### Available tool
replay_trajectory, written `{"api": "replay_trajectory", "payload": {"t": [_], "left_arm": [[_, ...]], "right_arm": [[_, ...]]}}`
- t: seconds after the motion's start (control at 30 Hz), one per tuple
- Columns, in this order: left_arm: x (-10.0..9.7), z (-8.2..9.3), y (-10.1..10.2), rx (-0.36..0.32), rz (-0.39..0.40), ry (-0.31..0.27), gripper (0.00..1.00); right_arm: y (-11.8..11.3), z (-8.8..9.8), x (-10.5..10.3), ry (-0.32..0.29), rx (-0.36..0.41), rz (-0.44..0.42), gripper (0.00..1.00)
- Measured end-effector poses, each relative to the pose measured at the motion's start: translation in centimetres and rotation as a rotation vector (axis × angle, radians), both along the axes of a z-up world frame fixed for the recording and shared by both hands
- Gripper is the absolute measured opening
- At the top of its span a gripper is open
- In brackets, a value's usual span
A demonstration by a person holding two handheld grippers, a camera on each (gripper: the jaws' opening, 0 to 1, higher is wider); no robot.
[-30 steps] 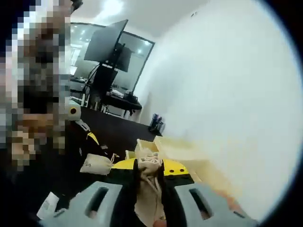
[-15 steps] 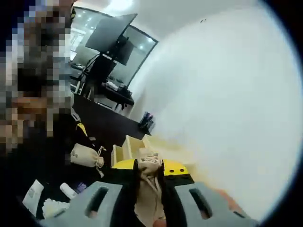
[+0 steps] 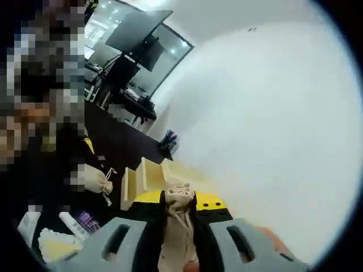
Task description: Open the drawer, pick up the cosmetic bottles from the table one by one, place them into the drawer, release the gripper, close the drawer, and move the gripper away
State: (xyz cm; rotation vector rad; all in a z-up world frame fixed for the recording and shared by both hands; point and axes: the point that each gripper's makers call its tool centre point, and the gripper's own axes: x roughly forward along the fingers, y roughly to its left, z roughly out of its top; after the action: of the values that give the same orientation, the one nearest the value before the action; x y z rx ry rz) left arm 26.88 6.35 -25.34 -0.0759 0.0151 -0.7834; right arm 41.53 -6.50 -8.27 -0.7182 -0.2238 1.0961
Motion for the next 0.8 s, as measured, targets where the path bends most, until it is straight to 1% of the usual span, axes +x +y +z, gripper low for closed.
{"api": "replay_trajectory", "payload": {"t": [0.1, 0.2, 0.33, 0.6, 0.73, 0.8], "left_arm": [[-0.3, 0.0, -0.3, -0.007, -0.011, 0.005, 0.78], [-0.3, -0.2, -0.4, -0.002, -0.010, 0.009, 0.78], [-0.1, -0.3, -0.1, 0.003, -0.006, 0.012, 0.79], [0.2, -0.3, 0.2, 0.005, 0.006, 0.013, 0.79], [0.3, -0.4, 0.3, 0.007, 0.012, 0.016, 0.79], [0.3, -0.5, 0.4, 0.010, 0.013, 0.017, 0.79]], "right_arm": [[0.2, 0.2, 0.3, -0.016, -0.001, -0.002, 0.15], [0.3, 0.2, 0.6, -0.011, 0.001, 0.000, 0.15], [0.4, 0.3, 1.2, -0.012, 0.001, -0.001, 0.15], [0.2, -0.3, 2.6, -0.005, 0.005, -0.009, 0.15], [0.1, -0.5, 3.5, -0.002, 0.007, -0.013, 0.15], [0.0, -0.5, 4.4, 0.001, 0.006, -0.016, 0.15]]}}
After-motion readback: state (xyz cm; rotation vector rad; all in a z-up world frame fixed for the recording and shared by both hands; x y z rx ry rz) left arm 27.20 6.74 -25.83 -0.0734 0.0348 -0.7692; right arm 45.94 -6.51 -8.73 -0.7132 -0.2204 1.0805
